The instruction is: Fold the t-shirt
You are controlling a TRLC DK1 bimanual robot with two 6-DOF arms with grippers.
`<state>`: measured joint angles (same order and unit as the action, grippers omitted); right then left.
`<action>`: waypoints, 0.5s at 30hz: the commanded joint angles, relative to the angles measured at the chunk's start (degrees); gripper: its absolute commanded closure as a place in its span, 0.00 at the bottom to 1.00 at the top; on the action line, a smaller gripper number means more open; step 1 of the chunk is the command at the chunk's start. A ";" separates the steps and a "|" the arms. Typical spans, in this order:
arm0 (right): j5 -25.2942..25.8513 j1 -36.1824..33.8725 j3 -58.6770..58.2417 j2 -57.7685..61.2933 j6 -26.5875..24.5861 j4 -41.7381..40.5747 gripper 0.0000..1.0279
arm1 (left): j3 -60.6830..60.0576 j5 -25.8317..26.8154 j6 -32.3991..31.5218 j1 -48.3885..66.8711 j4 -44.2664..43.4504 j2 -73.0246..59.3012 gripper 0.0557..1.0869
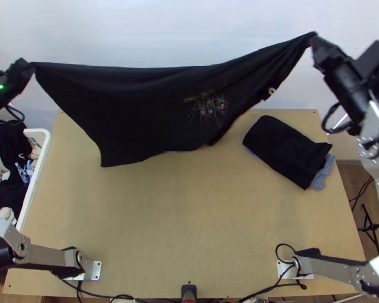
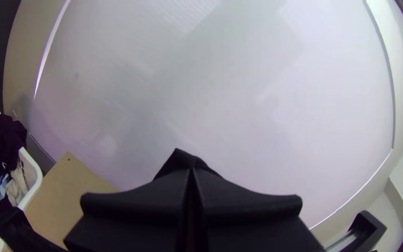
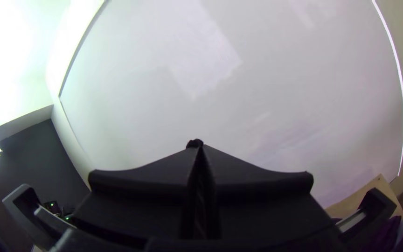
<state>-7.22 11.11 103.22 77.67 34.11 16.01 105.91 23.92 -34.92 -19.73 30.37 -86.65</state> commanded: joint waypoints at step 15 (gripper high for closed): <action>-10.71 0.93 -28.42 -28.27 1.84 1.30 0.97 | -34.45 14.49 -3.40 -5.76 -9.89 26.01 0.97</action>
<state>-16.32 12.58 88.73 58.00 35.79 15.90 85.67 35.35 -40.49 -25.08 22.02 -69.21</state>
